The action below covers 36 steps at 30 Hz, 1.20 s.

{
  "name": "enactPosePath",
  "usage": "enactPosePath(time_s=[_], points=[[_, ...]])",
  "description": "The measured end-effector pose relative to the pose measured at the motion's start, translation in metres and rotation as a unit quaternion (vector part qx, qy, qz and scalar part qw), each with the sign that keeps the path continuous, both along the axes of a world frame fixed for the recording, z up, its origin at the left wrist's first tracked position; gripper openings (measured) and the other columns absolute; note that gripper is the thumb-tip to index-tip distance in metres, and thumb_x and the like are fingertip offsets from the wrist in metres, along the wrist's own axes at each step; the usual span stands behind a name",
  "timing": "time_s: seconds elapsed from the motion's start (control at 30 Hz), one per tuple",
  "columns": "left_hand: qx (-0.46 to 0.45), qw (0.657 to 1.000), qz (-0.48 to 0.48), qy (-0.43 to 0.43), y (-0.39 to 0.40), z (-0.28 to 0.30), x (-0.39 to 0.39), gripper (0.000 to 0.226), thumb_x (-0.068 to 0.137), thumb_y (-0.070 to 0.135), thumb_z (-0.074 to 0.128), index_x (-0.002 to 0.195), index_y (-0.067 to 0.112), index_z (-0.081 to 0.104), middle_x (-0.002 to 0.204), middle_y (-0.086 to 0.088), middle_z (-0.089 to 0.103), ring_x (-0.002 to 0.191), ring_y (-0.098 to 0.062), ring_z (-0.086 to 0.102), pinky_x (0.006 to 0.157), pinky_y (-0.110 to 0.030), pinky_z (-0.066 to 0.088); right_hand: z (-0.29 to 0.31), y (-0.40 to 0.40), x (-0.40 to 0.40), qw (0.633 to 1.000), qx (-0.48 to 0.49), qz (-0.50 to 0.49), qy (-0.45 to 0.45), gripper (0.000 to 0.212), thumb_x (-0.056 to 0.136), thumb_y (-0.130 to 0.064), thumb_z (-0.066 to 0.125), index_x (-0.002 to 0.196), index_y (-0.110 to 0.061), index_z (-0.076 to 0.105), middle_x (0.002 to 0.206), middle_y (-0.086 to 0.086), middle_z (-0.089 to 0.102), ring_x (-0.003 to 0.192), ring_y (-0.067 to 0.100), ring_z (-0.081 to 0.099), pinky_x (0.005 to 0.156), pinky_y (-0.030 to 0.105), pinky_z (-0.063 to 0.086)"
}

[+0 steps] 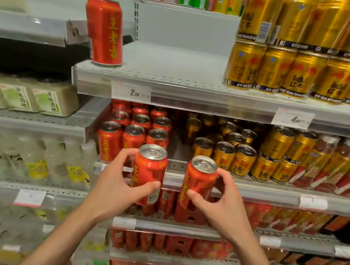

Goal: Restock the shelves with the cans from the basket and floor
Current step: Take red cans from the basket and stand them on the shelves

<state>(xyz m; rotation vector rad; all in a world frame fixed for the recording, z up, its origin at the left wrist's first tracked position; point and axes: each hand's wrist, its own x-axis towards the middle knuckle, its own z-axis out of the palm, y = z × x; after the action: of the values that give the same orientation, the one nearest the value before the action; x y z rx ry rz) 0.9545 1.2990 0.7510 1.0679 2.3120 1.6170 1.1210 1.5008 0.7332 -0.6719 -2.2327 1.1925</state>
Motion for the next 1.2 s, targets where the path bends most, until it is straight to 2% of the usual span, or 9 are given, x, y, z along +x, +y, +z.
enactPosePath(time_s=[0.07, 0.17, 0.27, 0.4, 0.5, 0.63, 0.8, 1.07, 1.2], points=[[-0.010, 1.000, 0.015, 0.023, 0.007, 0.006, -0.010, 0.068, 0.059, 0.062, 0.082, 0.118, 0.044, 0.054, 0.113, 0.033, 0.064, 0.107, 0.009, 0.060, 0.087, -0.014, 0.045, 0.002, 0.013, -0.020, 0.999, 0.029, 0.021, -0.006, 0.077, 0.062, -0.066, 0.078, 0.129, -0.049, 0.043, 0.128, -0.024, 0.059, 0.118, -0.007, 0.055, 0.096, 0.018, 0.042], [-0.015, 0.999, 0.032, 0.039, 0.020, 0.012, -0.020, 0.068, 0.058, 0.062, 0.081, 0.117, 0.043, 0.053, 0.111, 0.040, 0.061, 0.105, 0.014, 0.059, 0.083, -0.002, 0.041, 0.008, 0.031, -0.047, 0.995, 0.074, 0.064, 0.006, 0.080, 0.065, -0.062, 0.078, 0.134, -0.056, 0.037, 0.132, -0.031, 0.053, 0.118, -0.016, 0.051, 0.097, 0.008, 0.037], [-0.012, 0.998, 0.037, 0.048, 0.029, 0.013, -0.025, 0.075, 0.059, 0.058, 0.082, 0.126, 0.043, 0.050, 0.115, 0.047, 0.057, 0.106, 0.020, 0.057, 0.080, 0.004, 0.037, 0.011, 0.046, -0.069, 0.988, 0.124, 0.090, -0.002, 0.089, 0.066, -0.058, 0.079, 0.142, -0.045, 0.034, 0.137, -0.020, 0.056, 0.123, 0.000, 0.055, 0.104, 0.022, 0.044], [-0.023, 0.997, 0.032, 0.067, 0.037, 0.014, -0.031, 0.075, 0.063, 0.057, 0.084, 0.130, 0.045, 0.051, 0.121, 0.041, 0.061, 0.111, 0.016, 0.059, 0.086, -0.003, 0.042, 0.016, 0.061, -0.087, 0.978, 0.172, 0.115, -0.023, 0.083, 0.064, -0.062, 0.077, 0.135, -0.041, 0.037, 0.116, -0.022, 0.058, 0.107, -0.002, 0.057, 0.089, 0.007, 0.041], [-0.024, 0.996, 0.032, 0.080, 0.042, 0.016, -0.037, 0.071, 0.064, 0.057, 0.085, 0.126, 0.046, 0.052, 0.118, 0.038, 0.063, 0.110, 0.012, 0.061, 0.090, -0.019, 0.047, 0.019, 0.072, -0.101, 0.968, 0.219, 0.107, -0.058, 0.089, 0.062, -0.070, 0.072, 0.135, -0.028, 0.044, 0.111, -0.012, 0.067, 0.108, 0.014, 0.066, 0.091, 0.022, 0.050], [-0.032, 0.995, 0.025, 0.089, 0.047, 0.017, -0.042, 0.072, 0.064, 0.059, 0.085, 0.125, 0.048, 0.049, 0.118, 0.038, 0.063, 0.110, 0.012, 0.060, 0.090, -0.020, 0.047, 0.020, 0.082, -0.119, 0.948, 0.284, 0.106, -0.094, 0.092, 0.061, -0.074, 0.067, 0.136, -0.028, 0.043, 0.118, -0.003, 0.064, 0.126, 0.024, 0.057, 0.124, 0.034, 0.018], [-0.032, 0.995, 0.022, 0.090, 0.048, 0.014, -0.045, 0.071, 0.063, 0.060, 0.085, 0.124, 0.049, 0.049, 0.118, 0.039, 0.061, 0.110, 0.014, 0.059, 0.087, -0.015, 0.044, 0.018, 0.087, -0.134, 0.930, 0.308, 0.116, -0.161, 0.102, 0.066, -0.072, 0.072, 0.146, -0.017, 0.042, 0.138, 0.012, 0.060, 0.136, 0.029, 0.051, 0.129, 0.044, 0.009], [-0.034, 0.995, 0.022, 0.086, 0.049, 0.013, -0.048, 0.071, 0.063, 0.060, 0.085, 0.123, 0.047, 0.050, 0.118, 0.039, 0.062, 0.110, 0.014, 0.060, 0.083, -0.007, 0.045, 0.026, 0.093, -0.141, 0.936, 0.272, 0.118, -0.189, 0.104, 0.067, -0.077, 0.074, 0.152, -0.026, 0.043, 0.146, 0.006, 0.059, 0.135, 0.029, 0.053, 0.119, 0.050, 0.035], [-0.037, 0.996, 0.026, 0.083, 0.051, 0.014, -0.048, 0.069, 0.062, 0.061, 0.084, 0.121, 0.048, 0.050, 0.116, 0.039, 0.062, 0.109, 0.013, 0.060, 0.084, -0.008, 0.046, 0.025, 0.092, -0.146, 0.950, 0.240, 0.094, -0.175, 0.089, 0.070, -0.070, 0.079, 0.144, -0.029, 0.051, 0.141, 0.001, 0.063, 0.131, 0.026, 0.057, 0.114, 0.048, 0.043]])
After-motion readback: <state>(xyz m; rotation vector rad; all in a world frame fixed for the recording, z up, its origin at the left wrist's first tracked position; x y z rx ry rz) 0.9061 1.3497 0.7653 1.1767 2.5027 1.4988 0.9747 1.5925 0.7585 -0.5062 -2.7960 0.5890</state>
